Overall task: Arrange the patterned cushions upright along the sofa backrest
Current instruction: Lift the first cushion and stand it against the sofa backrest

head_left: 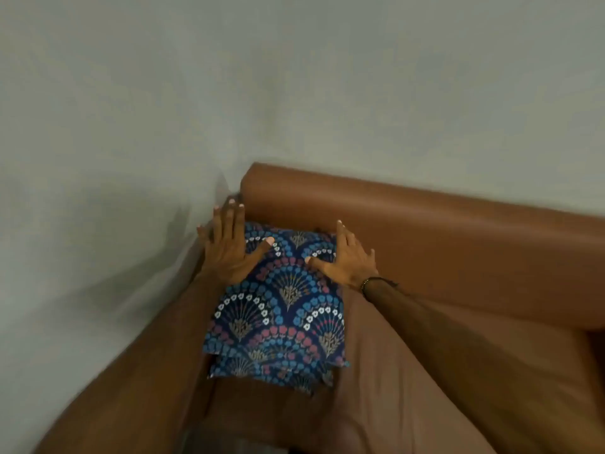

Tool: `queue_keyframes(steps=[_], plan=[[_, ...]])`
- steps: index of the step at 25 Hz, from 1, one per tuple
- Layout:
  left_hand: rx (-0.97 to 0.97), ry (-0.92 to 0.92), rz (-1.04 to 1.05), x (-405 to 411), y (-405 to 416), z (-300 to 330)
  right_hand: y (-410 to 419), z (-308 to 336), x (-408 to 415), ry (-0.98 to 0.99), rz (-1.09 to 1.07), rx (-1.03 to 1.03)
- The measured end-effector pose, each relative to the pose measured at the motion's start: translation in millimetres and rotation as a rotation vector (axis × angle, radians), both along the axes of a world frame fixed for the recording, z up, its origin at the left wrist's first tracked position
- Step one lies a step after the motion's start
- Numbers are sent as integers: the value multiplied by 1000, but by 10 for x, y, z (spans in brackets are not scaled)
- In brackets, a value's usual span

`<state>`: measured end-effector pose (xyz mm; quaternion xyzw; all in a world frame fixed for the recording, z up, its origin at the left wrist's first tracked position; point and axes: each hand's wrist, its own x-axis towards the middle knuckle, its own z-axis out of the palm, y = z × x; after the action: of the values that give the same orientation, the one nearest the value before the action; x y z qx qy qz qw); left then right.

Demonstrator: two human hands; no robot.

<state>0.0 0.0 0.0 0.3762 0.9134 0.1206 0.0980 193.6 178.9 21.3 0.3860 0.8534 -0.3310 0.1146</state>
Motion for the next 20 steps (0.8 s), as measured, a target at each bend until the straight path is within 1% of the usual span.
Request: queue_keyframes(steps=[2, 3, 4, 5, 6, 7, 8, 10, 12, 14, 16, 20], plan=[[-23, -181, 220, -6, -94, -322, -45, -460, -71, 1, -209, -321], [-27, -323, 335, 8, -160, -488, -83, -646, -42, 5, -354, -469], [-15, -503, 433, 27, -233, -606, -82, -849, 7, 21, -455, -620], [32, -635, 515, 15, -243, -666, -84, -960, 27, 33, -539, -721], [93, -724, 589, -3, -229, -625, -110, -913, 48, 52, -600, -796], [172, -772, 639, -38, -206, -559, -89, -864, 74, 95, -639, -846], [249, -803, 669, -61, -159, -446, -76, -700, 98, 135, -656, -871], [386, -866, 654, 1, -42, -277, 113, -486, 261, 234, -684, -904], [509, -933, 576, 270, 134, -93, 363, -336, 544, 325, -724, -877], [611, -938, 480, 648, 386, -39, 641, -232, 894, 375, -821, -814], [662, -956, 359, 1098, 722, -79, 955, -175, 1304, 405, -879, -721], [619, -932, 146, 2024, 1556, -352, 1654, -221, 2249, 358, -895, -596]])
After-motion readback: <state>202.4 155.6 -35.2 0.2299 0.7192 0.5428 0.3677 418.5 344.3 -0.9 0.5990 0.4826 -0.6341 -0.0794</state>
